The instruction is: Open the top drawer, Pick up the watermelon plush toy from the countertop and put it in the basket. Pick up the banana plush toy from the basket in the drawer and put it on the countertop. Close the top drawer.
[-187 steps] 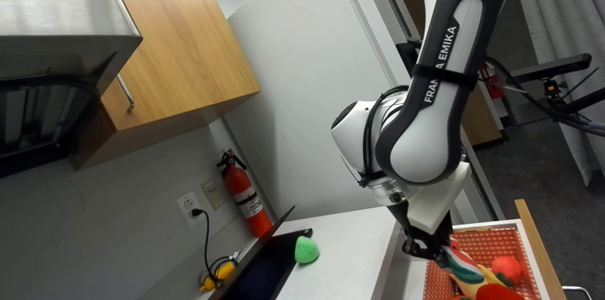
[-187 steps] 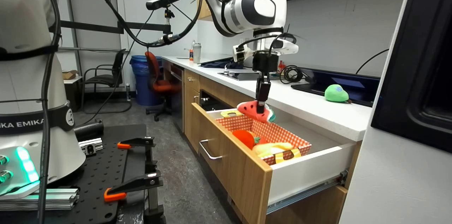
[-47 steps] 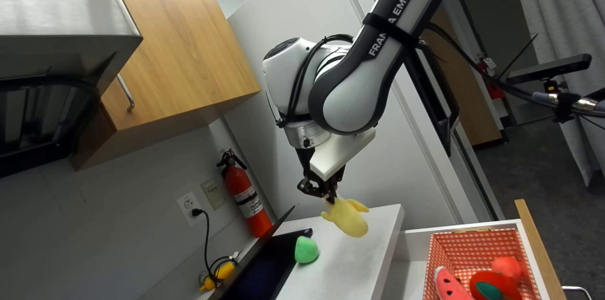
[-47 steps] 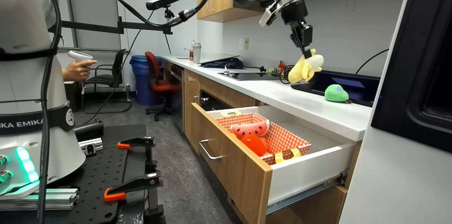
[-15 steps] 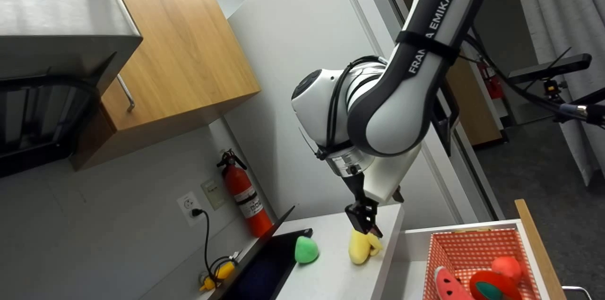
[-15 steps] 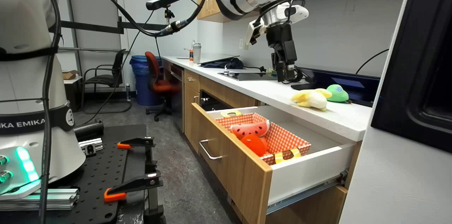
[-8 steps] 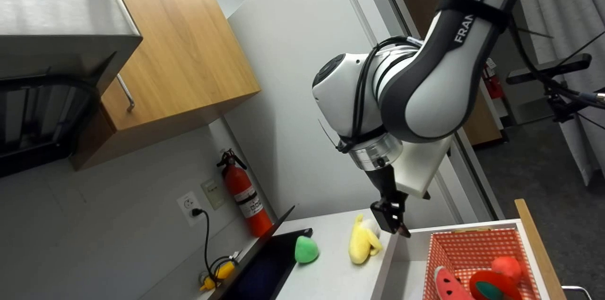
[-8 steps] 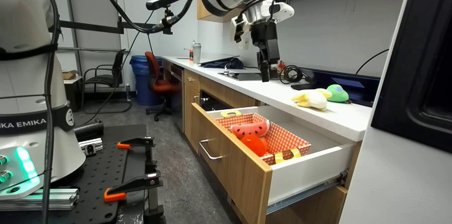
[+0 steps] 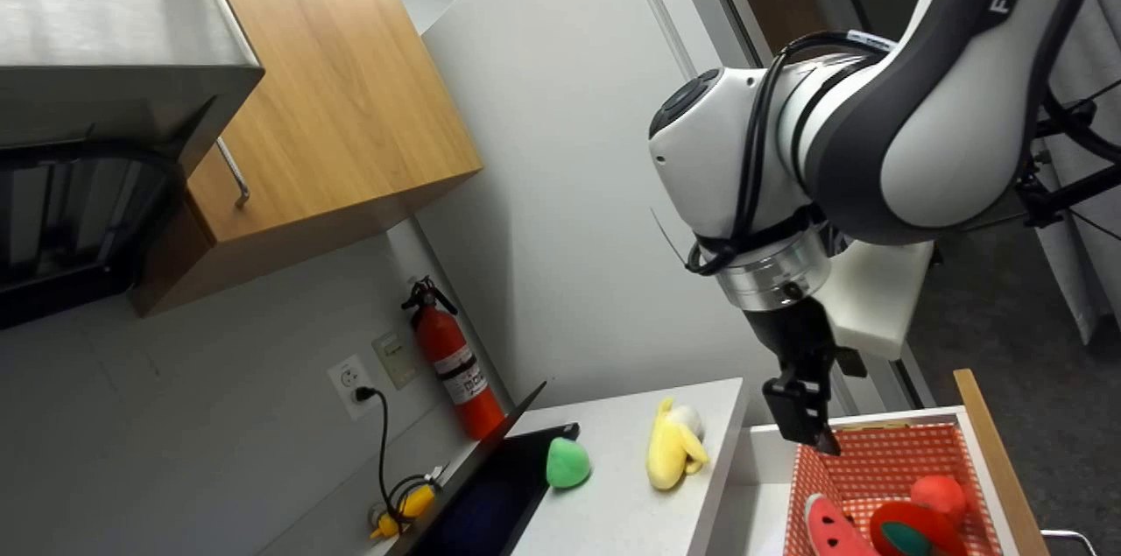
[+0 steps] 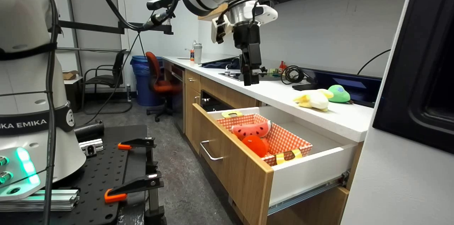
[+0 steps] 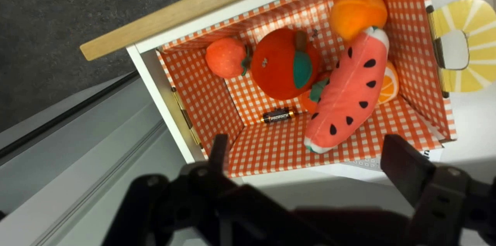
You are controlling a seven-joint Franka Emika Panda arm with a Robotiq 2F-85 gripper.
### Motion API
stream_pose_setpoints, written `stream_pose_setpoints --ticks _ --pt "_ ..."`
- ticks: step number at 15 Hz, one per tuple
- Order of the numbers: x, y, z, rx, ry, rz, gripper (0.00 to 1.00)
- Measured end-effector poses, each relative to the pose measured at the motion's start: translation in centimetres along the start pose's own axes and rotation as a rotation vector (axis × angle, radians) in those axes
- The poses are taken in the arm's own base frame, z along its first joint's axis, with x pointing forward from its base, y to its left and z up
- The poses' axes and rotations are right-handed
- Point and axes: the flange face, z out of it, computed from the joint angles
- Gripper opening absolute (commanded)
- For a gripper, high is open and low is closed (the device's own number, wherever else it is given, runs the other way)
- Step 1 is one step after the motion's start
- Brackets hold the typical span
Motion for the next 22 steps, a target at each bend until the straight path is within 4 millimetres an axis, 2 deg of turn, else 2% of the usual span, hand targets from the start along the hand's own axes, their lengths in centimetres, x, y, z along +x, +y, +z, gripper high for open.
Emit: stream_pose_setpoints --ticks 4,5,6,8,16,17,22 --pt "-2.6 1.3 1.1 0.020 -0.030 -0.028 1.00" --pt "-3.2 1.6 1.3 0.022 -0.038 -0.035 0.95" --pt "-3.7 1.9 1.5 0.025 -0.047 -0.041 0.72" --pt "-4.8 2.3 1.9 0.033 -0.068 -0.055 0.66" --pt "-7.7 2.8 3.9 0.074 -0.179 -0.090 0.05" --pt "-7.9 2.9 4.0 0.074 -0.197 -0.093 0.00" --pt "-8.7 3.5 4.7 0.065 -0.303 -0.104 0.00"
